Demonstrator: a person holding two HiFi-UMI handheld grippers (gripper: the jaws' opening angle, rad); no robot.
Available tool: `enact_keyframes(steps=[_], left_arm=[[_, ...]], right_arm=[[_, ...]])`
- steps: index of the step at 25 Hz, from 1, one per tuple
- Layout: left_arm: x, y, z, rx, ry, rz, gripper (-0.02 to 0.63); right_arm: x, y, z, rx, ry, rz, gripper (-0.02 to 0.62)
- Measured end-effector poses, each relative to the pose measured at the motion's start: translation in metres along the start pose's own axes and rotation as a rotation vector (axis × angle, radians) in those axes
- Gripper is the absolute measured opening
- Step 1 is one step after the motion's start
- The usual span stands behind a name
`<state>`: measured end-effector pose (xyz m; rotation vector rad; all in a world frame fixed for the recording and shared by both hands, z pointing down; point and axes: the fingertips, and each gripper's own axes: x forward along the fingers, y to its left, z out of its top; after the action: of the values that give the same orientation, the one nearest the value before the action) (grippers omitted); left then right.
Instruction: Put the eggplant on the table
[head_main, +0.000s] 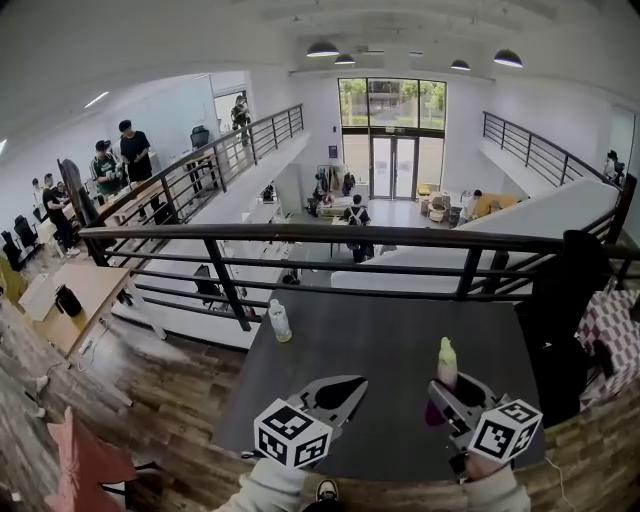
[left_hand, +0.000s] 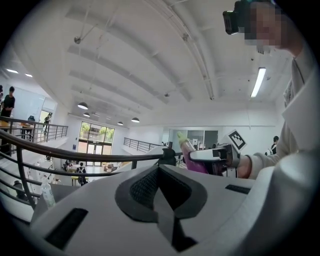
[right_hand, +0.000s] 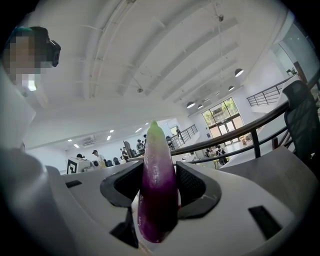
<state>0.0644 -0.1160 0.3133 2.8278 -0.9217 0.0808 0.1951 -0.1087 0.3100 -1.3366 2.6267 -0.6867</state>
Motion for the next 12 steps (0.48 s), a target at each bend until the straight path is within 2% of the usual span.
enact_keyframes(steps=[12], left_arm=[[0.043,0.061,0.018,0.022,-0.013,-0.05,0.006]], right_arm=[[0.057,-0.021,0.026,-0.028,-0.009,-0.001,0.207]])
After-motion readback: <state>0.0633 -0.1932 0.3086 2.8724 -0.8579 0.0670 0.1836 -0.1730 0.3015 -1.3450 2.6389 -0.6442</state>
